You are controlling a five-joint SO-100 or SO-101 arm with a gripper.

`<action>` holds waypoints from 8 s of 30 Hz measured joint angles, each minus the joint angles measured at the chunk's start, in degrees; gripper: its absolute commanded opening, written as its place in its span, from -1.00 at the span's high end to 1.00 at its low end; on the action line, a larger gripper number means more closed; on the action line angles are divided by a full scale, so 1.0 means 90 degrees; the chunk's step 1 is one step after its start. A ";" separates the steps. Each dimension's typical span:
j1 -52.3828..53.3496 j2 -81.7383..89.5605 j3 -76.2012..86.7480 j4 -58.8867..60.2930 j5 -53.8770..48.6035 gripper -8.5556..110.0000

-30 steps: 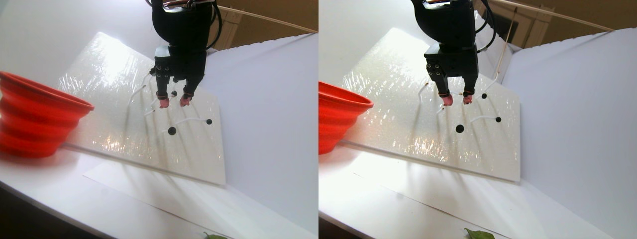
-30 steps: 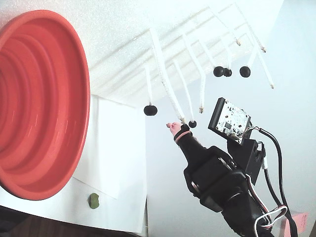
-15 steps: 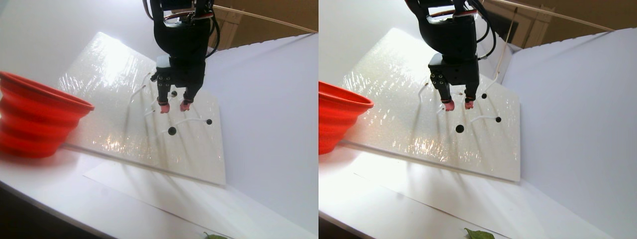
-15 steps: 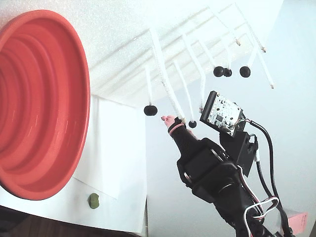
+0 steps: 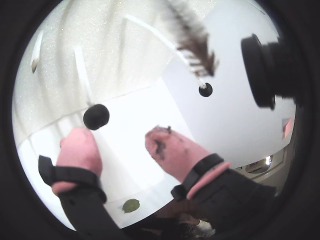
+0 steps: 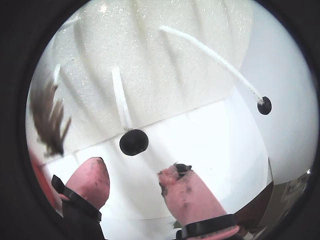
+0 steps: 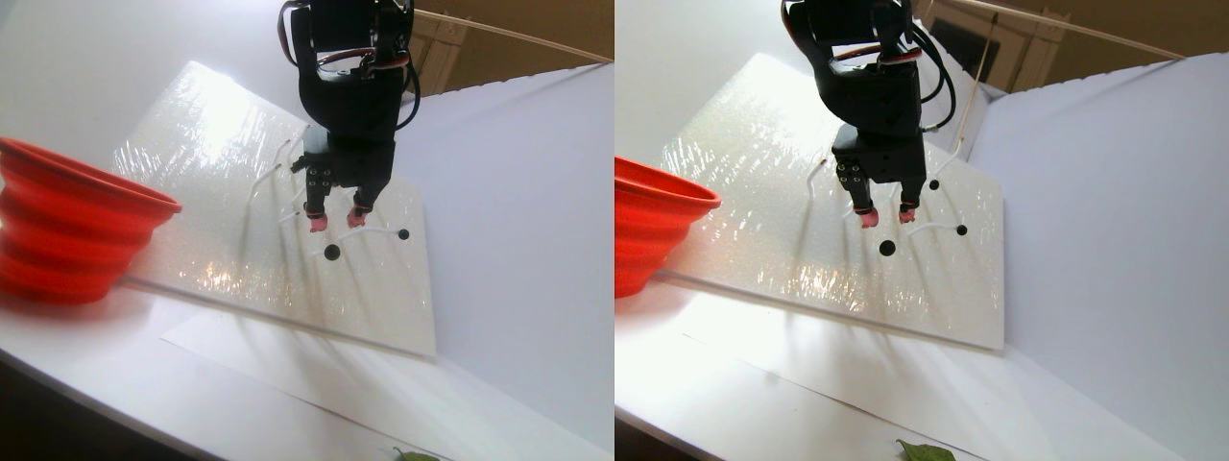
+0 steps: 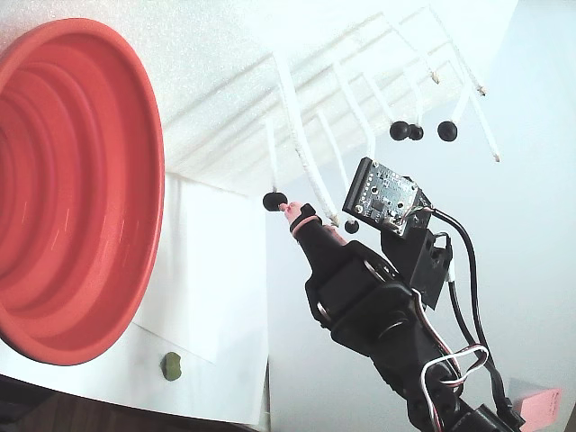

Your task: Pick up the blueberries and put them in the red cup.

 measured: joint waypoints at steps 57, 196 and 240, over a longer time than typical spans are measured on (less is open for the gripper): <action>0.0000 -0.1777 -0.1270 -0.0605 -0.0078 0.48; -0.2266 0.2119 0.2148 0.0059 0.1094 0.60; -0.3877 0.3252 0.2549 0.0771 0.2686 0.53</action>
